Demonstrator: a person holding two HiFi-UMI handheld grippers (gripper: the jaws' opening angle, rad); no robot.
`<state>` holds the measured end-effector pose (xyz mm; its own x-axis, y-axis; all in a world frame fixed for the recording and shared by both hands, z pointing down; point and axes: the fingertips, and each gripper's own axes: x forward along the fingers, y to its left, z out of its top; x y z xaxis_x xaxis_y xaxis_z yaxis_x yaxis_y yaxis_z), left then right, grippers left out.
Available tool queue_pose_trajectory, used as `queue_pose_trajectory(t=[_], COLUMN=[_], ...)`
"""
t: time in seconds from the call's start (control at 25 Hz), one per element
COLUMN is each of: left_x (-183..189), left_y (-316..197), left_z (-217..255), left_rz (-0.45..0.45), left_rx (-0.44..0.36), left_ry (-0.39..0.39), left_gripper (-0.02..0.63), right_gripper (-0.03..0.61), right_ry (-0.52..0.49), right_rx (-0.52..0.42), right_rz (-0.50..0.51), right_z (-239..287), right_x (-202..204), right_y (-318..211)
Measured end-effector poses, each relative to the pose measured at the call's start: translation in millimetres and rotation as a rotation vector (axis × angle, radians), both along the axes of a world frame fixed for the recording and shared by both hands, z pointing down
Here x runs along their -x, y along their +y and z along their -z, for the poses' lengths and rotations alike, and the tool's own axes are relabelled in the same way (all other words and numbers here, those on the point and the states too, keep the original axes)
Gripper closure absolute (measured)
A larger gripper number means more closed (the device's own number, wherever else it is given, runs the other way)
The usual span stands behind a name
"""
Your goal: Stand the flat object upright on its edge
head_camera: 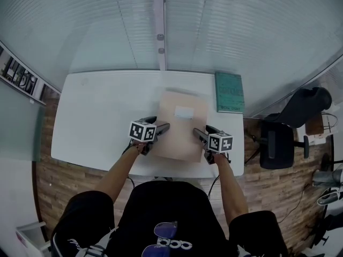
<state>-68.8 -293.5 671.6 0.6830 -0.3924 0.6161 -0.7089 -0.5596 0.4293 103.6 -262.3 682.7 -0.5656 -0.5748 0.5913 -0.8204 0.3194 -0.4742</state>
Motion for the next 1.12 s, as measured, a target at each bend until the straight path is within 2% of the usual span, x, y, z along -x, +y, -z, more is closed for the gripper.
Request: queue_pose_trajectory(t=[0.36,0.6,0.76,0.96,1.12], left_x=[-8,-16,-23,-27,-26], left_y=[-18,-39,-49,-61,-66], left_z=[34,74,101,135,157], left_rz=[0.013,0.023,0.007,0.003,0.005], left_rx=[-0.092,-0.175,-0.235,-0.308,-0.381], left_ry=[0.004,0.041,0.056,0.088,0.074], left_gripper=[0.279,0.279,0.28,0.284,0.297], right_gripper=[0.27,0.27,0.27,0.27,0.272], right_ry=[0.031,0.106,0.114,0.123,0.16], right_rx=[-0.076,-0.194,-0.275,-0.35,-0.404], right_rz=[0.011,0.004,-0.03,-0.025,-0.014], right_z=[30,72,104,139,159], right_x=[-9,-18,-28,-33,-34], right_y=[-14,-36,-52,-66,-69])
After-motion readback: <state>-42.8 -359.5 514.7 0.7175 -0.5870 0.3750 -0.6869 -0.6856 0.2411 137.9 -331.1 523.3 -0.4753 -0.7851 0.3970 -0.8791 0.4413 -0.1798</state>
